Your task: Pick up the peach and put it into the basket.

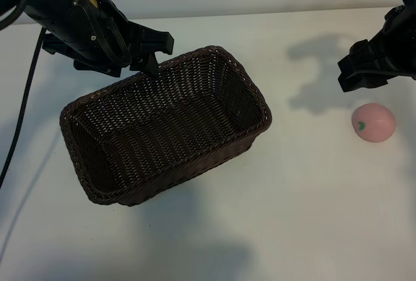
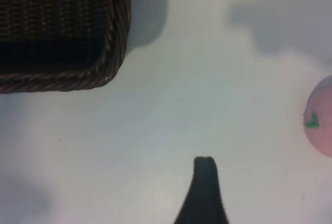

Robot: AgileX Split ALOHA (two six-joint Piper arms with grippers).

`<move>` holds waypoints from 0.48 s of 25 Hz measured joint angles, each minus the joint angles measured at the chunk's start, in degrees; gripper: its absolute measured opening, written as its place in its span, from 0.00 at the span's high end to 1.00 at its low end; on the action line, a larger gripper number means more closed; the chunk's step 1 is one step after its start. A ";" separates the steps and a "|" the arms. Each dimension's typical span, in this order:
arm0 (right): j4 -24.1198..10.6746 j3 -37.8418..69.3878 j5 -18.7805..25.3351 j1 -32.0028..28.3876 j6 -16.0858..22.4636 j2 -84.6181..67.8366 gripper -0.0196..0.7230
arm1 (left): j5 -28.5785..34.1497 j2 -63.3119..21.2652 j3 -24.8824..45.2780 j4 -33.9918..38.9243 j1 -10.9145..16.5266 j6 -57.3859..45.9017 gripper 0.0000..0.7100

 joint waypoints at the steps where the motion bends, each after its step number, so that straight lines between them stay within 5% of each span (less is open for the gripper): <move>1: 0.00 0.00 0.00 0.00 0.00 0.00 0.19 | 0.00 0.00 0.00 0.00 0.00 0.00 0.22; 12: 0.00 0.00 0.05 0.00 0.00 0.00 0.19 | -0.38 0.00 0.00 0.00 0.00 0.00 0.22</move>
